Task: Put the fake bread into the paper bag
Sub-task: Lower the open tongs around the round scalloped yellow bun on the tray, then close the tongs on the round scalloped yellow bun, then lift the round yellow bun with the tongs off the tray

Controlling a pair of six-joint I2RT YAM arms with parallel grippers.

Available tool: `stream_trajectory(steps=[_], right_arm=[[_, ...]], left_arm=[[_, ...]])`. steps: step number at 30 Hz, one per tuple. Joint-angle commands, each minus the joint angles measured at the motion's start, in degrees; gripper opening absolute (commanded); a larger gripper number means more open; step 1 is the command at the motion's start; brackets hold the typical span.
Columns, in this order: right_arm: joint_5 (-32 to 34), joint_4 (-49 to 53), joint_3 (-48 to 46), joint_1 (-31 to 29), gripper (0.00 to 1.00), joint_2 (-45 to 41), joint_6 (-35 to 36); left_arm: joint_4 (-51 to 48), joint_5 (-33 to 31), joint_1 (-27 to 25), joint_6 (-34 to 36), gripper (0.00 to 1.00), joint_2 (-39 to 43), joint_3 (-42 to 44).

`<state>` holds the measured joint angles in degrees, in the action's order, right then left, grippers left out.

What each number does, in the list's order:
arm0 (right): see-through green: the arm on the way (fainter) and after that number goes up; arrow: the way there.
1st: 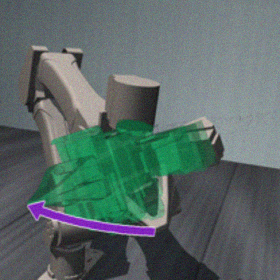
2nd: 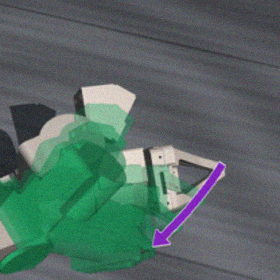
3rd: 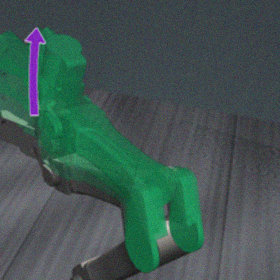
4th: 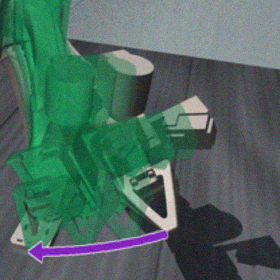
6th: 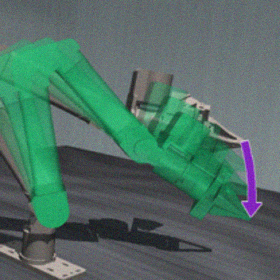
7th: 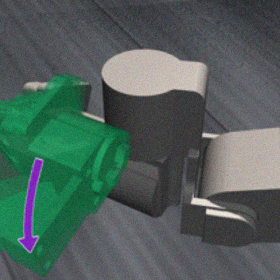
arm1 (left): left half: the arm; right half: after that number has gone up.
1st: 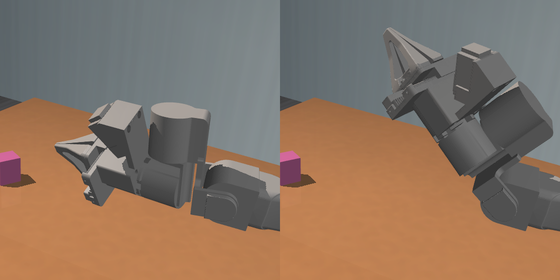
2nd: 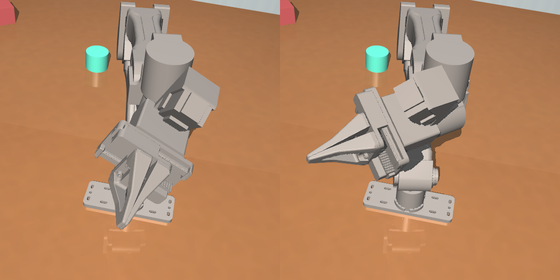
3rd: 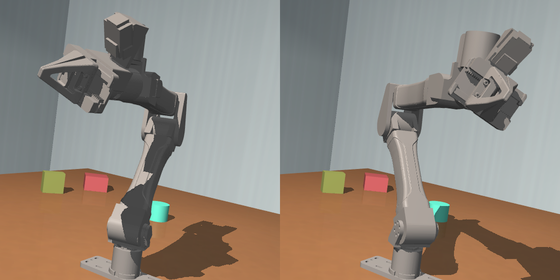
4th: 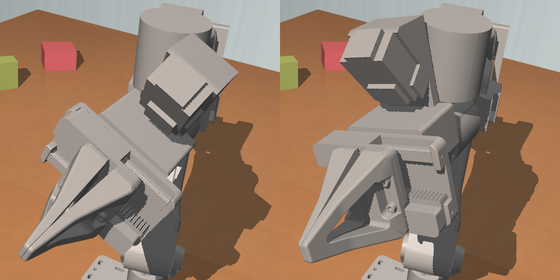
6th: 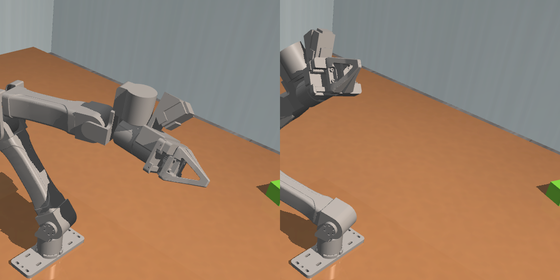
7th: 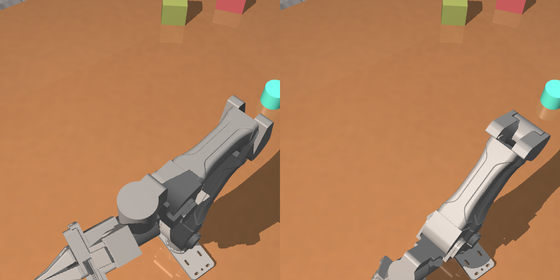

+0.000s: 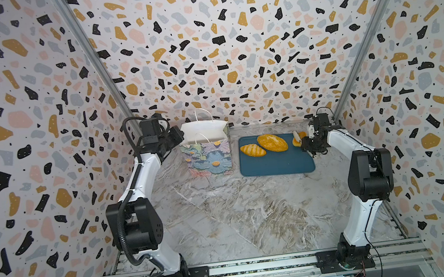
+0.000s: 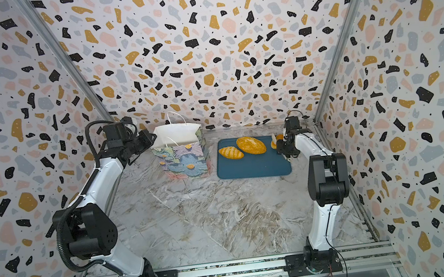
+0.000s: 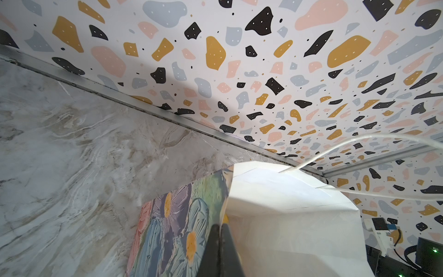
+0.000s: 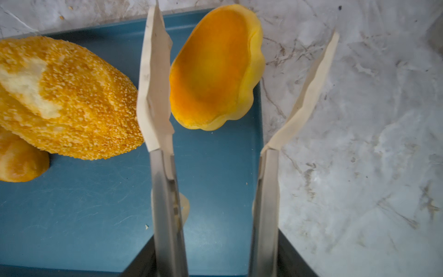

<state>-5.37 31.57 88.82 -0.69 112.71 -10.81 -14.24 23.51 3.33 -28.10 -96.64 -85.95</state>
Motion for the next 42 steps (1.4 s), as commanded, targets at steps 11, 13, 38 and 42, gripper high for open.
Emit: stream_trajectory(steps=[11, 13, 38, 42], right_arm=[[-2.2, 0.7, 4.6, 0.5, 0.51, 1.7, 1.0], [-2.8, 0.6, 4.6, 0.7, 0.48, 2.2, 1.0], [-7.0, -5.1, -4.2, 0.8, 0.23, -5.6, -0.9], [-8.1, -6.0, -6.3, 0.6, 0.22, -8.1, -1.7]], left_arm=[[0.8, 0.0, 0.3, 0.7, 0.00, 1.2, 0.3], [0.8, -0.1, 0.3, 0.7, 0.00, 1.3, 0.3], [0.7, -0.1, 0.3, 0.7, 0.00, 1.3, 0.3], [0.9, 0.0, 0.3, 0.6, 0.00, 1.6, 0.4]])
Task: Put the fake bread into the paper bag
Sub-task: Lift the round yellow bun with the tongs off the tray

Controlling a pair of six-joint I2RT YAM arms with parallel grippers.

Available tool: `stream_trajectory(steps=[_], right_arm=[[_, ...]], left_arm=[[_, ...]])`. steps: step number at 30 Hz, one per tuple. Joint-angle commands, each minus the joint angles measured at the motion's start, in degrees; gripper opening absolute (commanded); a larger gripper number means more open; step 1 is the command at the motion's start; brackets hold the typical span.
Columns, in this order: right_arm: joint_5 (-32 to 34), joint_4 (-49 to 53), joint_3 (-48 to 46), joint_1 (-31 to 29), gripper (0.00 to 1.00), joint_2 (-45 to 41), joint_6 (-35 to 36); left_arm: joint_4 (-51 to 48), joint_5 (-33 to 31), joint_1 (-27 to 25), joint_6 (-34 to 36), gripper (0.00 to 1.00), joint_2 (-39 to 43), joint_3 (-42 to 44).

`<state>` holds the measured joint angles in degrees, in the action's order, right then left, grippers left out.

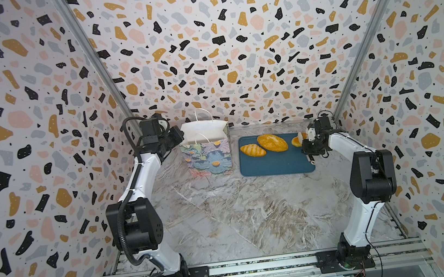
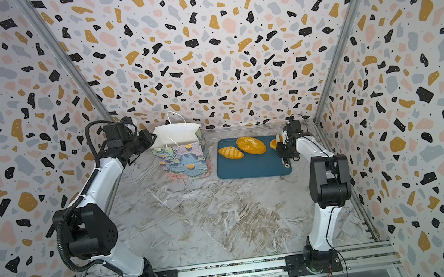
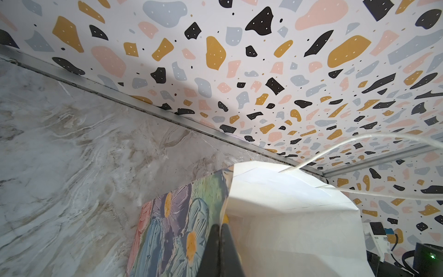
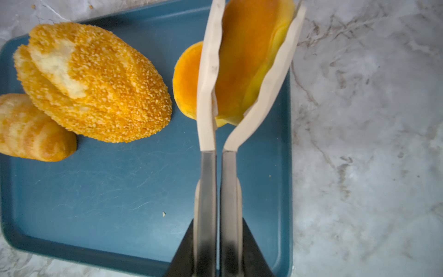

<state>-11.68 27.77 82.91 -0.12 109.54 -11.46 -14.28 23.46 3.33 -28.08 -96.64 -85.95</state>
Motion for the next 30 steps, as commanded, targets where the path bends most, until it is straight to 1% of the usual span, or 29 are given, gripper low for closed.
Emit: stream_trajectory(steps=[1, 7, 16, 30], right_arm=[[-1.9, -2.4, -1.0, 0.0, 0.22, -5.6, -1.2], [-1.1, -3.8, -4.3, -1.2, 0.21, -9.4, -2.0], [2.3, -3.1, -4.6, -6.0, 0.21, -16.0, -4.1], [4.0, -3.1, -2.9, -12.5, 0.21, -23.2, -7.1]], left_arm=[[0.9, -0.2, 0.3, 0.7, 0.00, 1.5, 0.4], [0.5, -0.6, 0.3, 1.1, 0.00, 1.8, 0.2], [0.5, -0.2, 0.3, 0.8, 0.00, 1.5, 0.2], [0.9, 0.0, 0.2, 0.5, 0.00, 1.7, 0.4]])
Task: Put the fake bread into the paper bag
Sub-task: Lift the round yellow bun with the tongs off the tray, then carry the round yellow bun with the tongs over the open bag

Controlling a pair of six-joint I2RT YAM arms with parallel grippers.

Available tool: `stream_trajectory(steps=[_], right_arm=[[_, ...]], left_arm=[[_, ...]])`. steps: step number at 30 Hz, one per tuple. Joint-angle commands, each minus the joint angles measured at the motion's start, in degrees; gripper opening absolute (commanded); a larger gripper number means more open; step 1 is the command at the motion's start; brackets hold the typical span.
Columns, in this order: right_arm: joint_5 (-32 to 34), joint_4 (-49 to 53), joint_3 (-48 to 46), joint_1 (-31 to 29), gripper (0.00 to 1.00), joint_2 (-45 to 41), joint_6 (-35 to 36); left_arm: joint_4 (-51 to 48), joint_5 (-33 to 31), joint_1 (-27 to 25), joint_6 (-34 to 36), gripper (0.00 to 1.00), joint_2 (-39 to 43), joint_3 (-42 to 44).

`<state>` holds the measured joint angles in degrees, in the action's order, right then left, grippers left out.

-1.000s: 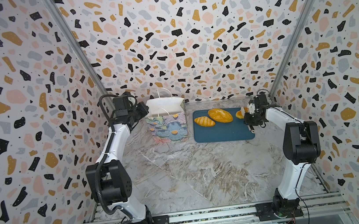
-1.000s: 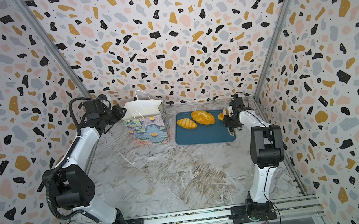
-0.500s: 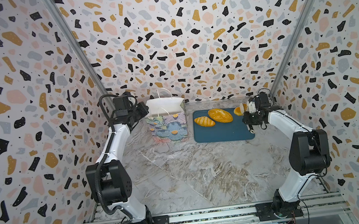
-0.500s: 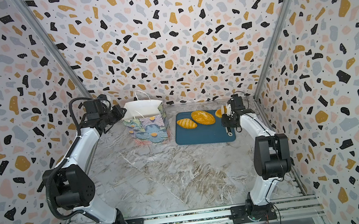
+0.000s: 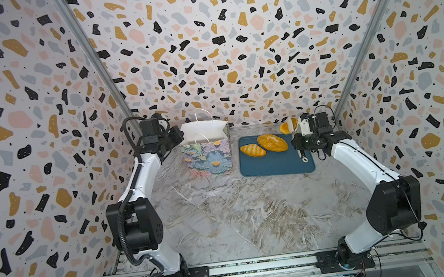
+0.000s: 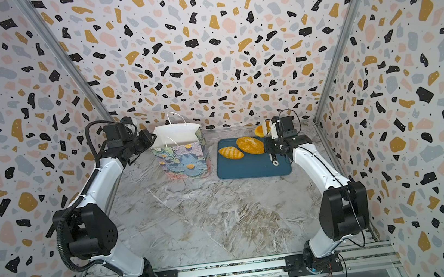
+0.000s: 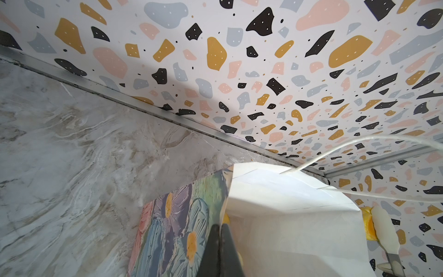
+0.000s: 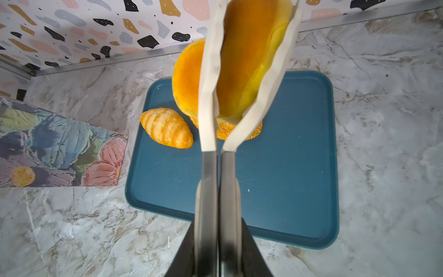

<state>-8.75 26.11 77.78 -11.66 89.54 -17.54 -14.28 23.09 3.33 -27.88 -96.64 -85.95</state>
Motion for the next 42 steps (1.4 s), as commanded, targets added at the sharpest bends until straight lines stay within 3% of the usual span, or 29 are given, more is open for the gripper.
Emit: stream_trajectory(steps=[1, 22, 42], right_arm=[[1.1, -1.4, 2.5, -1.4, 0.21, -3.5, -1.3], [7.1, -1.0, 11.5, -14.8, 0.21, -3.9, -2.6], [11.4, 0.4, 24.6, -25.8, 0.22, 2.1, -0.5]], left_arm=[[0.9, 0.5, 0.3, 0.4, 0.00, 1.7, 0.4], [1.2, 0.4, 0.3, 0.2, 0.00, 2.0, 0.5], [1.2, 0.3, 0.3, 0.4, 0.00, 1.9, 0.6]])
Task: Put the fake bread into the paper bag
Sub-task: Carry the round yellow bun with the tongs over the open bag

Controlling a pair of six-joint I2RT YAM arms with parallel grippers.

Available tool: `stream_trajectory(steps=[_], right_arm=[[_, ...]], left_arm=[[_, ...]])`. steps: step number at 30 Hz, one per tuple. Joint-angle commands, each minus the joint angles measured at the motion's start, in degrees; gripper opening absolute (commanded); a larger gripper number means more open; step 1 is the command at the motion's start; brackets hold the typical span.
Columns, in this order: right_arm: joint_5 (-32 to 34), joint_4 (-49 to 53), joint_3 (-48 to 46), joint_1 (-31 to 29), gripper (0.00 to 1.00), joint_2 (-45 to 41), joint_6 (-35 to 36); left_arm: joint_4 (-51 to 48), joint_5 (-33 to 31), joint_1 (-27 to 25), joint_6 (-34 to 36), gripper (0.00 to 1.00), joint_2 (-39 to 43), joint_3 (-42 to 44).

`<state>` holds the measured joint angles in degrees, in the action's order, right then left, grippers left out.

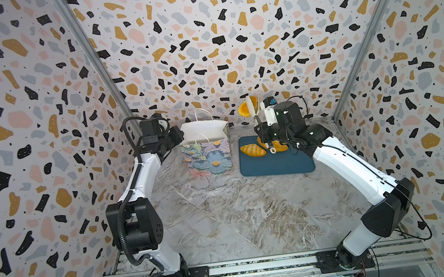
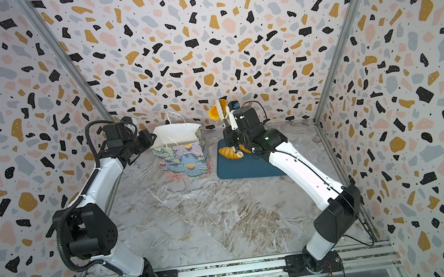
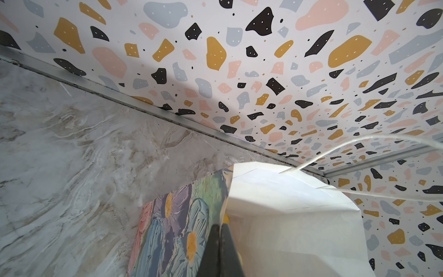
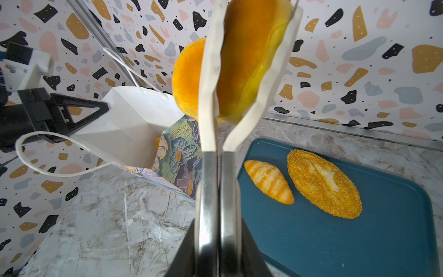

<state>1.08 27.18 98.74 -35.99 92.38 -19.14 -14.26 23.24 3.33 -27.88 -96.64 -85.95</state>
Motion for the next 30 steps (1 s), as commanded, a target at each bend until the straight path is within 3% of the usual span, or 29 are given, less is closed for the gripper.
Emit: stream_trajectory(steps=[1, 30], right_arm=[[1.6, -1.0, 3.7, -2.1, 0.22, -0.5, 1.1], [2.9, -1.2, 16.0, -13.7, 0.22, 11.2, 3.5]], left_arm=[[1.1, 0.2, 0.3, 0.5, 0.00, 1.9, 0.6], [1.3, 0.5, 0.3, 0.2, 0.00, 2.5, 0.7]])
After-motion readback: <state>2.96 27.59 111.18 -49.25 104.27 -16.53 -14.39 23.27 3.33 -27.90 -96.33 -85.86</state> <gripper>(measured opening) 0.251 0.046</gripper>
